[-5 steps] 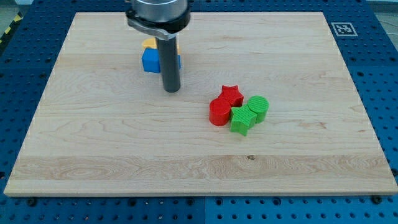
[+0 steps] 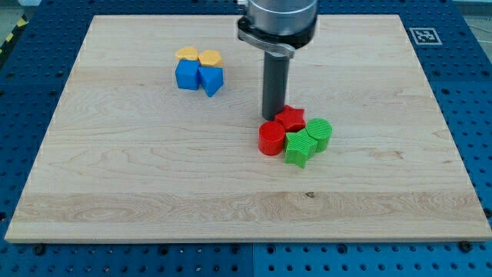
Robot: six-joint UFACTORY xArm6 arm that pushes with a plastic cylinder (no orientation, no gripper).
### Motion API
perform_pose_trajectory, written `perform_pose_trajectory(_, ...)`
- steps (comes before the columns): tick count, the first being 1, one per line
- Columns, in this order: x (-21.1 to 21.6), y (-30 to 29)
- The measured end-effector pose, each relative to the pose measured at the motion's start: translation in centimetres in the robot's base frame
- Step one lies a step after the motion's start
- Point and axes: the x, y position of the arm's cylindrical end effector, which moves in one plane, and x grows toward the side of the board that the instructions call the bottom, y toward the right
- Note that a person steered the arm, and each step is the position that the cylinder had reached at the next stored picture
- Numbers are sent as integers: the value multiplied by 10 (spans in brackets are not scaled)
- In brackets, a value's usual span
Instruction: Push the red star to the right of the red circle
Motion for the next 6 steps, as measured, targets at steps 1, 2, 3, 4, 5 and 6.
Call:
perform_pose_trajectory(1,14,0)
perform_pose_trajectory(2,20,2)
perform_pose_trajectory(3,31,7)
perform_pose_trajectory(4,37,12)
perform_pose_trajectory(5,47,20)
perform_pose_trajectory(6,53,30)
